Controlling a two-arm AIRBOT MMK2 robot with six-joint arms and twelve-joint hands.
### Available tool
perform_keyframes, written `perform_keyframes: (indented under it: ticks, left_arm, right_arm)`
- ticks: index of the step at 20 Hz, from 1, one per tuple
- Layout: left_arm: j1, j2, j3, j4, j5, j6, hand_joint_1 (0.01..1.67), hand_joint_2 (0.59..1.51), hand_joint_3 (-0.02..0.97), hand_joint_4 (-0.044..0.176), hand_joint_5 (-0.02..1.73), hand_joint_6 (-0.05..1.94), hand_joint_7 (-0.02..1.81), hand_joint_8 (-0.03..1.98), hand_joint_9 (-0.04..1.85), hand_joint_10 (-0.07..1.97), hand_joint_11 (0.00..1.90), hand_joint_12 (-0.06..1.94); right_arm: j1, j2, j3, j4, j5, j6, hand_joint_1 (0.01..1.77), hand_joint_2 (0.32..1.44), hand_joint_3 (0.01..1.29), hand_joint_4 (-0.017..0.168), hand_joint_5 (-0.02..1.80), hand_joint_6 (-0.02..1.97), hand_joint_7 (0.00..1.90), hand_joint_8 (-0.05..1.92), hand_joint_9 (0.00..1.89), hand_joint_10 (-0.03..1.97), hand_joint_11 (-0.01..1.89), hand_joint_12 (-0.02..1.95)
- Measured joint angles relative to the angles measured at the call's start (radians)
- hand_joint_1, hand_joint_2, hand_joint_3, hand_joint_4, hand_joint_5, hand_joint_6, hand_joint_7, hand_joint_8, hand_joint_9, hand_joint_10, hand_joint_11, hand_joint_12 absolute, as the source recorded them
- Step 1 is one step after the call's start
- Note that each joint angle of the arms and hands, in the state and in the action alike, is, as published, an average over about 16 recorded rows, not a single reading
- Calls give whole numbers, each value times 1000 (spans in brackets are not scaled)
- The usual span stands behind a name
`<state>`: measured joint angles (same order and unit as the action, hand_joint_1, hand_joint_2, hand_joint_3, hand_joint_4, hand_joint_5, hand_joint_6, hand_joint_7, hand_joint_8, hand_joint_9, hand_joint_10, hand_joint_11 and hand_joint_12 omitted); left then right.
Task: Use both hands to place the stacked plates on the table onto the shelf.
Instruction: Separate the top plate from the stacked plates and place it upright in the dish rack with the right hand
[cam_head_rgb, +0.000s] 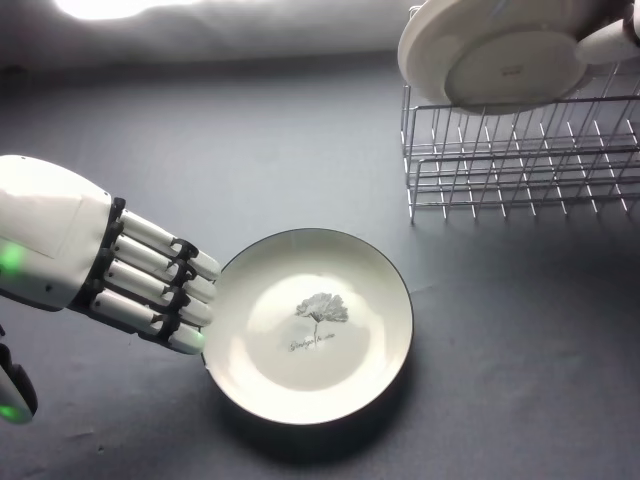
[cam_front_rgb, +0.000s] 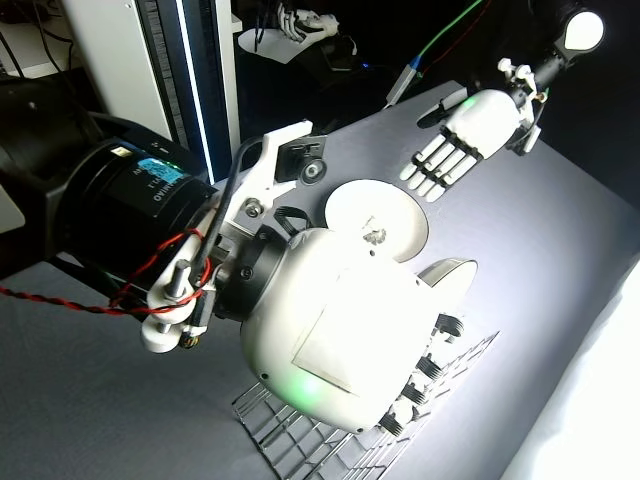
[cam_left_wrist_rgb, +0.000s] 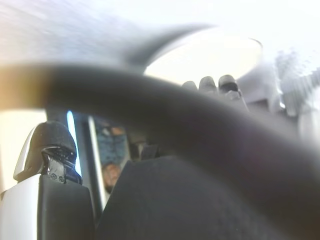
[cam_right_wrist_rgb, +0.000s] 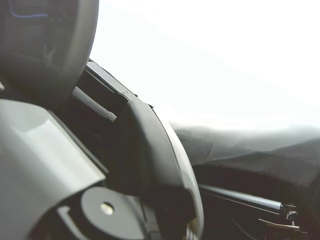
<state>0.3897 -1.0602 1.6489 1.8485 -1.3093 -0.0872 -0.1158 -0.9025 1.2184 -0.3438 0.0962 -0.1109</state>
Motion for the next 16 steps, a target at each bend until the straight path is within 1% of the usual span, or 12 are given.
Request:
perform_keyframes:
  ticks: [5,11,14,16]
  left_arm:
    - [18,-7,-19,15,-7,0,15,1123,20,-3,17,11,20,8,18,3,15,1]
    - [32,-11,-51,30,10,0,16,1122,20,-3,17,11,20,8,18,3,15,3]
    - [37,-14,-64,37,22,-1,16,1120,20,-3,17,11,19,8,18,3,15,3]
    - [41,-15,-69,42,30,-1,16,1119,20,-3,18,11,16,7,18,3,15,3]
  right_arm:
    - [-26,9,27,-31,27,-5,1377,1018,12,-5,896,1036,1011,920,862,1175,782,1203]
    - [-39,11,67,-62,22,-14,1369,1032,12,-6,885,1052,1001,944,847,1198,758,1222]
    - [-48,11,83,-72,18,-19,1348,1049,12,-6,865,1072,984,973,833,1104,723,1228]
    - [-56,11,89,-78,17,-22,1331,1062,13,-6,844,1023,962,921,827,991,689,1226]
